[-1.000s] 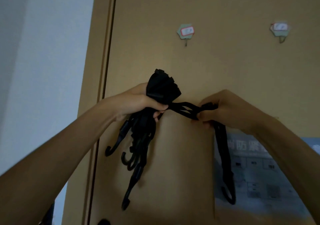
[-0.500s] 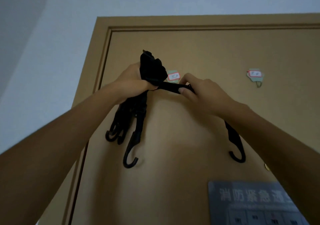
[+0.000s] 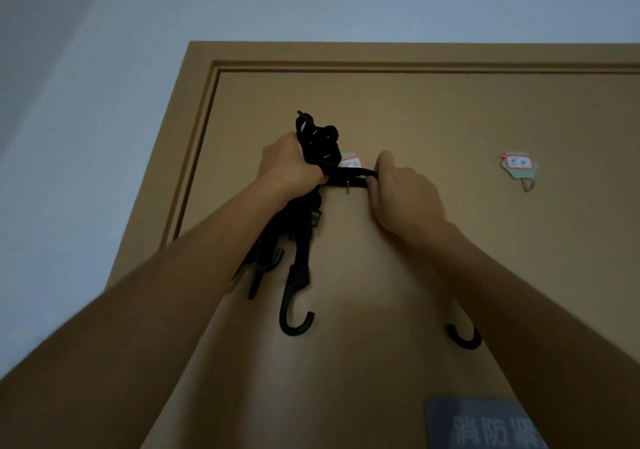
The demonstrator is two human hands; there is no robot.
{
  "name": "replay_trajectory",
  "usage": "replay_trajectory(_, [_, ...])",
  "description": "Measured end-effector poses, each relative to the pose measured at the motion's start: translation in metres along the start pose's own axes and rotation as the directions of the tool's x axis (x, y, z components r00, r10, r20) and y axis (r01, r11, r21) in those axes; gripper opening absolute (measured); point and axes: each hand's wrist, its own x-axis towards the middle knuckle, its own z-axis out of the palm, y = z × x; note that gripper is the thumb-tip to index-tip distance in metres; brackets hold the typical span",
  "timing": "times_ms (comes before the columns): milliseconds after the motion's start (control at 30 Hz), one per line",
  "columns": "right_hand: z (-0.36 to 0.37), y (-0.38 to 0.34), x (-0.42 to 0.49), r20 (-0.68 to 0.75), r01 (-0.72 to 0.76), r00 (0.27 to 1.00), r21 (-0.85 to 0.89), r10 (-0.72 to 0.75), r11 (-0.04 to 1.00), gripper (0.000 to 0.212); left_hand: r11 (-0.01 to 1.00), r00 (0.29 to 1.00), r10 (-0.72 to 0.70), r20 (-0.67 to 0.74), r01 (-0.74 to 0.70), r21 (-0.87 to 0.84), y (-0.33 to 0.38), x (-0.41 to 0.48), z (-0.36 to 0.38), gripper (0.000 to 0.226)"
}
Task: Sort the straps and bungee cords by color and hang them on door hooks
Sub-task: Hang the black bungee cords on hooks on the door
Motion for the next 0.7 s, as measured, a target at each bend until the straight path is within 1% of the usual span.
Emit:
replay_trajectory(100, [-0.002,-0.007,-0.010,0.024,-0.021,1.000,-0.008,0.021,1.000,0.015,0.997,0.998,-0.068,0.017,0.068,-0.039,-0.007,-0.009,0.003,0.047])
replay_trajectory(167, [-0.003,-0.011,-0.015,0.065,-0.047,0.997,0.021,0.046,0.999,0.016,0.978,0.985,-0.162,0.052,0.167,-0.126,-0.012,-0.017,0.007,0.047])
replay_trajectory(267, [0.000,-0.018,-0.019,0.151,-0.111,0.984,0.110,0.094,0.988,0.021,0.910,0.952,-0.273,0.137,0.302,-0.286,-0.016,-0.029,0.016,0.046])
replay_trajectory(367, [0.003,-0.025,-0.022,0.187,-0.153,0.975,0.151,0.124,0.977,0.025,0.854,0.936,-0.308,0.170,0.350,-0.385,-0.017,-0.036,0.022,0.046])
replay_trajectory(433, [0.002,-0.030,-0.028,0.169,-0.140,0.979,0.128,0.117,0.982,0.032,0.830,0.930,-0.314,0.189,0.366,-0.420,-0.016,-0.040,0.025,0.044])
replay_trajectory(567, [-0.003,-0.033,-0.044,0.093,-0.032,0.995,-0.019,0.034,0.999,0.041,0.791,0.913,-0.339,0.228,0.408,-0.456,-0.014,-0.051,0.022,0.034])
replay_trajectory(700, [-0.009,-0.030,-0.055,0.059,-0.010,0.998,-0.037,0.012,0.999,0.044,0.760,0.897,-0.349,0.272,0.440,-0.479,-0.015,-0.067,0.007,0.020])
